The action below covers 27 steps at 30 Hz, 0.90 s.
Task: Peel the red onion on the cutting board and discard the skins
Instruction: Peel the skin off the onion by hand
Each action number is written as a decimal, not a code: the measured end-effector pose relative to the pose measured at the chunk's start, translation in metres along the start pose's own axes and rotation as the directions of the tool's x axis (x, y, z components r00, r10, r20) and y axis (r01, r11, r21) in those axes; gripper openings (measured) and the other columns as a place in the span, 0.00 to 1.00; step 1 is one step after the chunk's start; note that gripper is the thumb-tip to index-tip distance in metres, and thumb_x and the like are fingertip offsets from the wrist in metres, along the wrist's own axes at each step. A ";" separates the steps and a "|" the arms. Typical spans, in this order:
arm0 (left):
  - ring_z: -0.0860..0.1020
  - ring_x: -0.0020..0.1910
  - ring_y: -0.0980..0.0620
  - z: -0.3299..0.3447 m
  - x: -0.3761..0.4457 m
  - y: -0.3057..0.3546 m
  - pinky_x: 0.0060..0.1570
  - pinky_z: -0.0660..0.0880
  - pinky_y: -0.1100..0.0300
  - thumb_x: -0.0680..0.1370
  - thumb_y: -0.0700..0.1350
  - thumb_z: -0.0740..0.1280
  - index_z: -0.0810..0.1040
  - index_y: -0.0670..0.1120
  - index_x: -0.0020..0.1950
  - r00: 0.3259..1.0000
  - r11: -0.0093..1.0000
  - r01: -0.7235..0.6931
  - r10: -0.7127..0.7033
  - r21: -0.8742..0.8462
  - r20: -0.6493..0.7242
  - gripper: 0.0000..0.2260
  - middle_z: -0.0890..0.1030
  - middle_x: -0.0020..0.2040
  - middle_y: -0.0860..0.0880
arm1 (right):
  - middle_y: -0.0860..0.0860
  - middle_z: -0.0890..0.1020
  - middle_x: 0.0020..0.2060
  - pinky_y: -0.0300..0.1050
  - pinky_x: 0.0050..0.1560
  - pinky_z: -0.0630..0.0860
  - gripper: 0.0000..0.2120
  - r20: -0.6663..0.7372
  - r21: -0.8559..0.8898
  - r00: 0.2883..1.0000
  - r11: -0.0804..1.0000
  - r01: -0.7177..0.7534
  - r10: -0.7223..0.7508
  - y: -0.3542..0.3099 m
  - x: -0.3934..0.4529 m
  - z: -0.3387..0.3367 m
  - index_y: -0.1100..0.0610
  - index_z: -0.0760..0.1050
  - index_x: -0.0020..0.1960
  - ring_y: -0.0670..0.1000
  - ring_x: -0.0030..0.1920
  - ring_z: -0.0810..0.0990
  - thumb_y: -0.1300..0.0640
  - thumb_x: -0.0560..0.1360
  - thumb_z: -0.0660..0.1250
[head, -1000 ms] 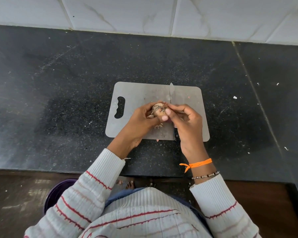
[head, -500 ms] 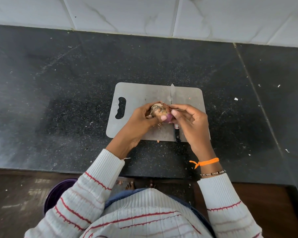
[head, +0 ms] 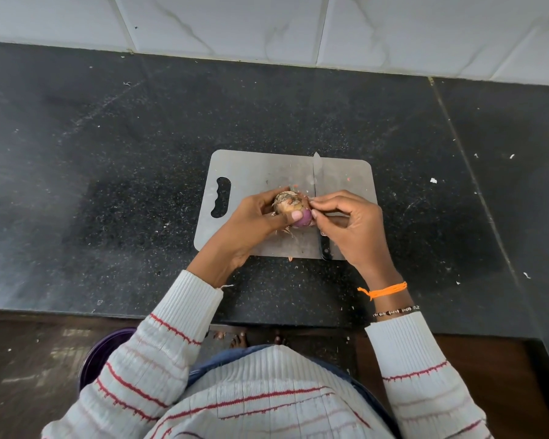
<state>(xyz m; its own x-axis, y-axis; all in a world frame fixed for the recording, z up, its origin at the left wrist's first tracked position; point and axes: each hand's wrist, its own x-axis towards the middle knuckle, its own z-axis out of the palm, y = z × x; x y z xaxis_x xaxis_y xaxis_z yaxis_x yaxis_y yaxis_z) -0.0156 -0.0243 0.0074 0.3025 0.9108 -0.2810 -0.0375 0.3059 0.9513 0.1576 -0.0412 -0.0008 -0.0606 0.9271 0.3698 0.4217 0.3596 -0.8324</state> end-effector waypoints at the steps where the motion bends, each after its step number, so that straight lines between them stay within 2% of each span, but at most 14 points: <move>1: 0.77 0.56 0.54 0.000 0.000 0.000 0.61 0.72 0.60 0.69 0.40 0.72 0.72 0.44 0.65 1.000 1.000 -0.003 0.003 0.012 0.004 0.25 0.80 0.57 0.47 | 0.52 0.82 0.43 0.37 0.47 0.79 0.07 -0.001 0.005 1.000 1.000 -0.002 0.002 0.000 0.000 0.000 0.63 0.82 0.47 0.45 0.46 0.82 0.68 0.70 0.71; 4: 0.77 0.56 0.54 -0.001 0.001 -0.001 0.60 0.73 0.62 0.71 0.39 0.71 0.71 0.43 0.66 1.000 0.999 -0.008 0.008 0.040 0.004 0.24 0.79 0.57 0.47 | 0.53 0.83 0.43 0.36 0.46 0.79 0.06 -0.001 -0.005 1.000 1.000 0.001 -0.001 0.001 0.001 0.001 0.64 0.82 0.46 0.44 0.45 0.82 0.69 0.70 0.71; 7: 0.76 0.59 0.52 -0.002 0.002 -0.003 0.62 0.72 0.60 0.71 0.39 0.71 0.70 0.42 0.67 1.000 0.999 0.004 -0.004 0.047 -0.003 0.25 0.78 0.60 0.45 | 0.53 0.83 0.42 0.36 0.45 0.80 0.05 -0.003 -0.028 1.000 1.000 -0.011 0.011 0.003 0.001 0.003 0.64 0.82 0.45 0.44 0.44 0.82 0.68 0.70 0.71; 11: 0.77 0.55 0.54 0.000 0.000 -0.004 0.60 0.73 0.62 0.72 0.38 0.70 0.73 0.43 0.64 1.000 1.000 0.004 -0.005 0.021 0.008 0.21 0.80 0.57 0.45 | 0.51 0.82 0.40 0.34 0.43 0.79 0.04 -0.029 -0.058 0.999 0.998 -0.023 0.021 0.003 0.001 0.006 0.63 0.81 0.43 0.44 0.41 0.81 0.68 0.69 0.71; 15: 0.78 0.57 0.52 -0.002 -0.002 -0.002 0.60 0.73 0.62 0.71 0.36 0.69 0.73 0.43 0.64 0.998 0.999 -0.009 0.012 -0.041 0.064 0.21 0.80 0.58 0.44 | 0.48 0.82 0.35 0.33 0.39 0.77 0.05 -0.108 0.064 0.965 0.971 -0.231 0.237 -0.001 0.005 0.009 0.60 0.80 0.41 0.42 0.35 0.80 0.68 0.69 0.70; 19: 0.76 0.58 0.50 -0.007 -0.004 -0.002 0.62 0.72 0.59 0.69 0.34 0.71 0.72 0.45 0.62 0.995 0.993 -0.012 0.023 -0.116 0.100 0.23 0.78 0.57 0.45 | 0.51 0.82 0.33 0.45 0.37 0.79 0.05 -0.157 0.167 0.900 0.909 -0.382 0.407 0.002 0.011 0.015 0.54 0.78 0.37 0.47 0.34 0.80 0.63 0.68 0.70; 21: 0.77 0.57 0.52 -0.006 -0.005 -0.002 0.62 0.73 0.59 0.66 0.35 0.71 0.72 0.46 0.60 0.992 0.986 -0.016 0.036 -0.166 0.118 0.23 0.78 0.56 0.46 | 0.53 0.82 0.33 0.46 0.36 0.79 0.03 -0.189 0.104 0.887 0.906 -0.409 0.422 0.003 0.013 0.017 0.58 0.78 0.38 0.47 0.34 0.80 0.63 0.68 0.72; 25: 0.79 0.52 0.53 -0.007 -0.005 -0.006 0.56 0.76 0.63 0.68 0.33 0.68 0.73 0.44 0.59 0.988 0.953 -0.011 0.056 -0.302 0.141 0.20 0.81 0.52 0.47 | 0.51 0.80 0.31 0.36 0.31 0.73 0.06 -0.227 -0.086 0.916 0.930 -0.357 0.331 0.003 0.015 0.017 0.60 0.77 0.38 0.47 0.31 0.77 0.61 0.68 0.73; 27: 0.80 0.51 0.52 -0.010 -0.005 -0.006 0.53 0.77 0.63 0.69 0.33 0.68 0.72 0.41 0.61 0.988 0.924 0.003 0.056 -0.383 0.143 0.20 0.82 0.51 0.47 | 0.54 0.80 0.33 0.38 0.32 0.73 0.05 -0.219 -0.199 0.942 0.933 -0.300 0.256 0.006 0.015 0.016 0.60 0.76 0.38 0.51 0.33 0.78 0.64 0.68 0.72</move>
<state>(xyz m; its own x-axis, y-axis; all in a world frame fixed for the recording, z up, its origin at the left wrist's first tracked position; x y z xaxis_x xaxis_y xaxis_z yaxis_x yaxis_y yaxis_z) -0.0261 -0.0278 0.0014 0.4334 0.8774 -0.2057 -0.3986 0.3914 0.8294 0.1442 -0.0238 -0.0068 0.2490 0.9419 0.2253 0.5919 0.0361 -0.8052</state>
